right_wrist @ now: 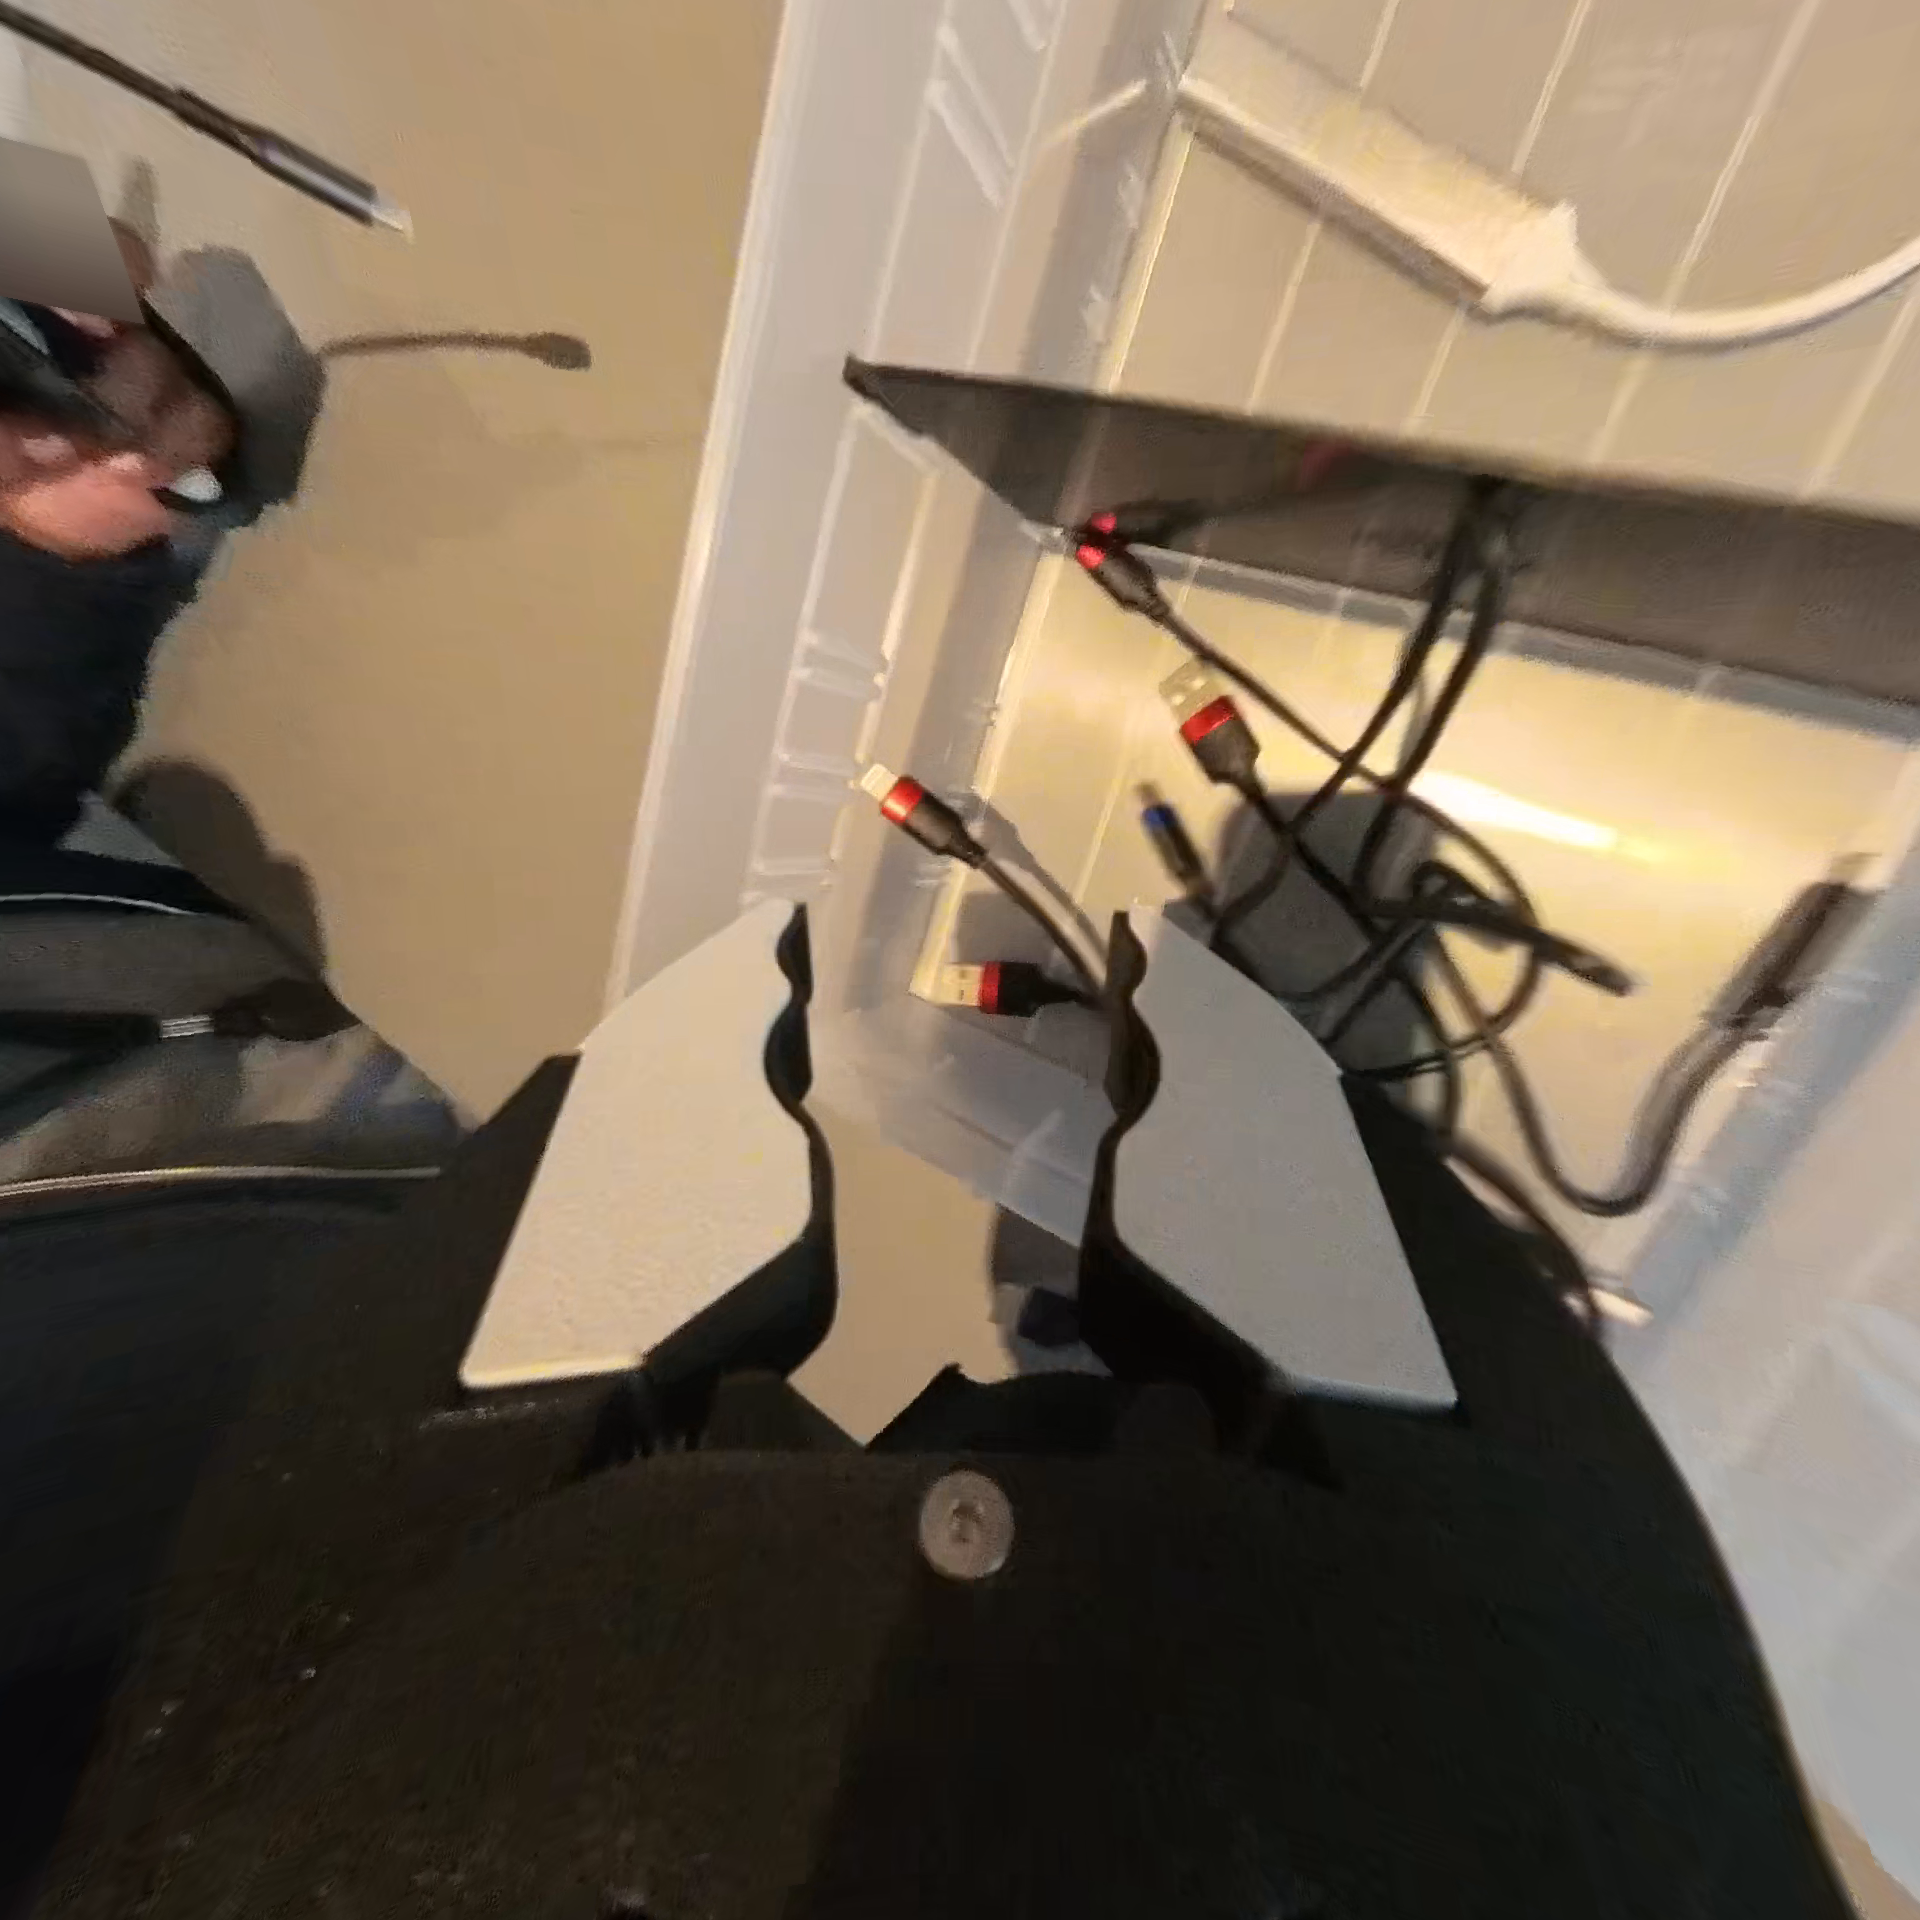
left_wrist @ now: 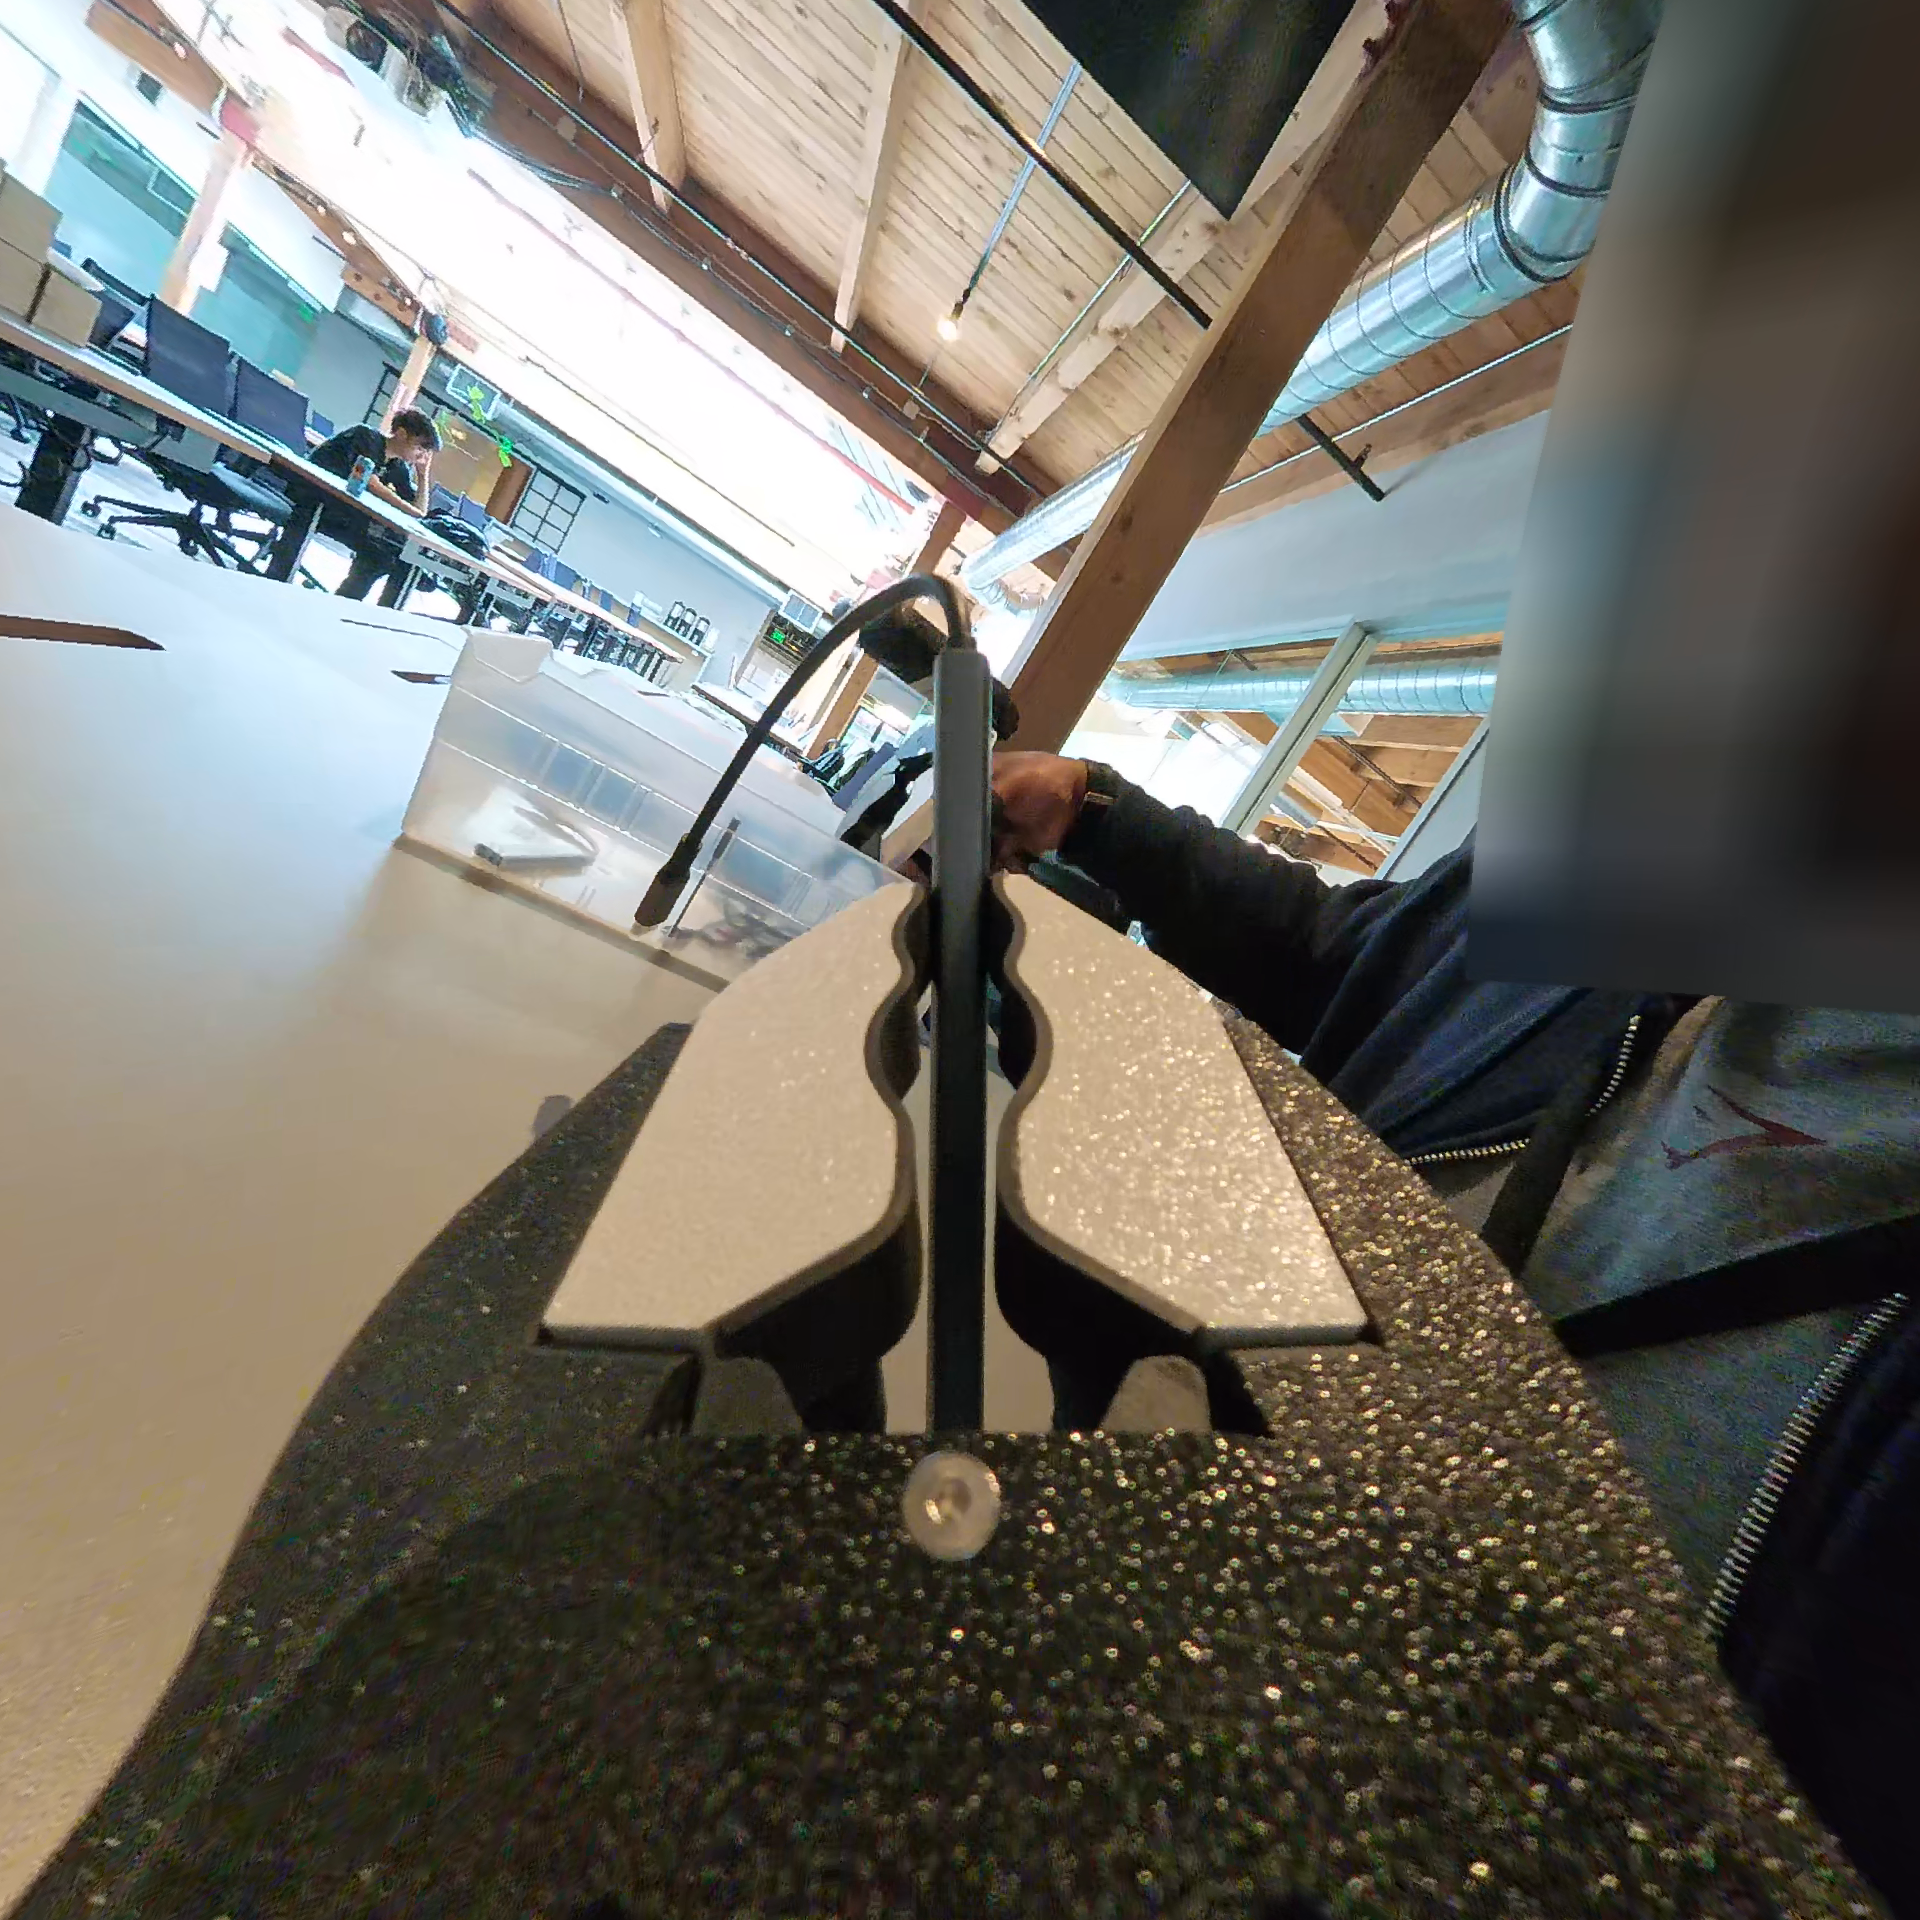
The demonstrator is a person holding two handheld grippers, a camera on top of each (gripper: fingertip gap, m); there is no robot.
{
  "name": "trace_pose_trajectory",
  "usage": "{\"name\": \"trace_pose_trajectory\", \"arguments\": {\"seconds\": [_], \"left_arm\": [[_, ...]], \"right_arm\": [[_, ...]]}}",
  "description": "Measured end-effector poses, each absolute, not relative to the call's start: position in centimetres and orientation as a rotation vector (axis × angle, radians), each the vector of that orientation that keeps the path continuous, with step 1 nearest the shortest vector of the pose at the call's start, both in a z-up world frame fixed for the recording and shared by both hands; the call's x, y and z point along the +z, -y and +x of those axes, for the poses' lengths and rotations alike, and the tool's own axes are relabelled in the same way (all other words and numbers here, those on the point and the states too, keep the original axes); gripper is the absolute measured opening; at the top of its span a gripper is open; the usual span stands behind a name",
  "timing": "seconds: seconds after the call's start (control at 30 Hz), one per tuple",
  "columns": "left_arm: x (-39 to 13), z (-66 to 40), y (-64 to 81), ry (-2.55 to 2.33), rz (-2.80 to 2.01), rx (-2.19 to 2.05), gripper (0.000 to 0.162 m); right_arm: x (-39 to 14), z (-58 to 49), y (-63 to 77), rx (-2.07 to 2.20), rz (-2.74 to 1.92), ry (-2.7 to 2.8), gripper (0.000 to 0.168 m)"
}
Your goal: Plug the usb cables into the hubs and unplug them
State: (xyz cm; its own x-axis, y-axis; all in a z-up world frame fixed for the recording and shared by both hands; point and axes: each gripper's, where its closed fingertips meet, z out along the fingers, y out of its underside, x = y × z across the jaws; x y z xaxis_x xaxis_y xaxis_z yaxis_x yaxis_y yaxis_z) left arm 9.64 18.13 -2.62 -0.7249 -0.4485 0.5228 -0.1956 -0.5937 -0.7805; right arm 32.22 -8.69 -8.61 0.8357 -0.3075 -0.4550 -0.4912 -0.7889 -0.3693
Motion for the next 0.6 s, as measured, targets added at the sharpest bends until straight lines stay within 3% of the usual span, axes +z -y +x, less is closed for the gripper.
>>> {"name": "trace_pose_trajectory", "arguments": {"seconds": [0.37, 0.6], "left_arm": [[-2.6, 9.6, -18.1, -1.328, -1.081, -2.448, 0.009], [-2.6, 9.8, -17.8, -1.332, -1.072, -2.474, 0.009]], "right_arm": [[-3.9, 34.7, 12.5, 0.101, -2.396, -0.600, 0.051], [-8.8, 33.6, 19.6, 0.108, -2.148, -0.956, 0.052]]}}
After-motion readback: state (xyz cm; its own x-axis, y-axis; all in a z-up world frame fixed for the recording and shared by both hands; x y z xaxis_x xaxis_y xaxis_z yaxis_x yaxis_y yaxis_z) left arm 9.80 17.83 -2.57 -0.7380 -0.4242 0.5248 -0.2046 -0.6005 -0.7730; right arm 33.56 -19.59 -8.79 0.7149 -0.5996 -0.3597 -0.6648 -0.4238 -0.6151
